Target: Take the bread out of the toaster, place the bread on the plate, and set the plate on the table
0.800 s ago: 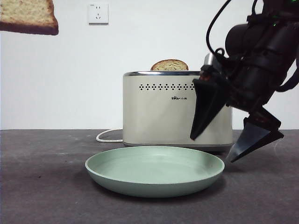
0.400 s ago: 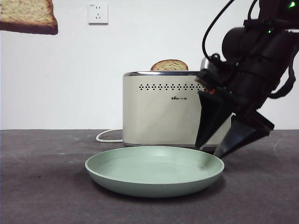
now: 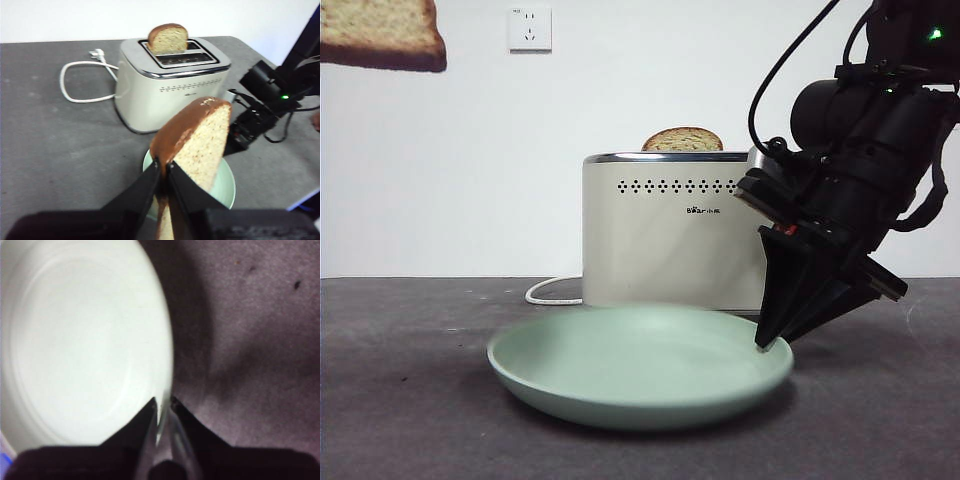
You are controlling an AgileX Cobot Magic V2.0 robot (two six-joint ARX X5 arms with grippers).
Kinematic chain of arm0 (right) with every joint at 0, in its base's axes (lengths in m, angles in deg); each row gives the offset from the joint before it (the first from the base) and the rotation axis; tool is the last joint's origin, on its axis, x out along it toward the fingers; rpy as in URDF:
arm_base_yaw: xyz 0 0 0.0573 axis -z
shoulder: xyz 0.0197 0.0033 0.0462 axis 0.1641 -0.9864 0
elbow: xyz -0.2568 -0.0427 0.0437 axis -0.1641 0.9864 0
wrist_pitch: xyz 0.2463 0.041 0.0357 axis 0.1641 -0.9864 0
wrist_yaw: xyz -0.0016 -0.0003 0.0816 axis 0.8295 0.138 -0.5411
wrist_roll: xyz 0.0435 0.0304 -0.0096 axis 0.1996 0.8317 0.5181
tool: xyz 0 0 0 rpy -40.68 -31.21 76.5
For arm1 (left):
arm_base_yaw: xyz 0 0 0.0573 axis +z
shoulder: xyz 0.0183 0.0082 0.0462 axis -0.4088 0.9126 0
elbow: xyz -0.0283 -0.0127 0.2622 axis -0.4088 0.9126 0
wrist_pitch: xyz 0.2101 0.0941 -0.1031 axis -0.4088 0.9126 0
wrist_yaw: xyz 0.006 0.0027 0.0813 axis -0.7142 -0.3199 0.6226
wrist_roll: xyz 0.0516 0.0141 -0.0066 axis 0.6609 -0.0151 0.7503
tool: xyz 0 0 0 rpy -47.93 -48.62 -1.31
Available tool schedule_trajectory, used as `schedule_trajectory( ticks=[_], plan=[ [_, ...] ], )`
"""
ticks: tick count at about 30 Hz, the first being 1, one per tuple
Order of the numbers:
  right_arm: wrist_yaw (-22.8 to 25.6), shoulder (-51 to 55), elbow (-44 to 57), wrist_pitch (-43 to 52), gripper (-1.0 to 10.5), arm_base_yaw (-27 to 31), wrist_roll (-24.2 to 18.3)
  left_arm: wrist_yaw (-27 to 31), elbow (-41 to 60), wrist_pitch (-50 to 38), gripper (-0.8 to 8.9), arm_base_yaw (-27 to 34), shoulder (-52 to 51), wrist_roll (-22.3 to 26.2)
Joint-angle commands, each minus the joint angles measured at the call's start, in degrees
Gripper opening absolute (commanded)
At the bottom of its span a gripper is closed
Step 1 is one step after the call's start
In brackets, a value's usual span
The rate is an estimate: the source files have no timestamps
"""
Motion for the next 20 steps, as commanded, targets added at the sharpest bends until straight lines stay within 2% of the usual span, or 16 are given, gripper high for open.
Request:
schedule_trajectory(
  ticks=[1,8,16,20],
  plan=[
    [-0.1,-0.3,0.0,0.4,-0.1,-0.1,0.4,-1.4,0.0,-0.9,-0.06,0.1,-0.1,-1.8],
    [-0.3,2.4,0.0,0.5,-0.1,-1.6,2.9,-3.1,0.0,-0.8,-0.06,0.1,0.0,-3.8],
    [0.0,11.4,0.0,0.6,-0.1,-8.3,6.3,-5.9,0.0,-2.3,-0.06,0.1,2.8,-5.7],
    [3.9,14.6,0.0,1.0,-0.1,-12.2,8.1,-6.1,0.0,-2.2,-0.06,0.1,6.4,-4.6]
  ],
)
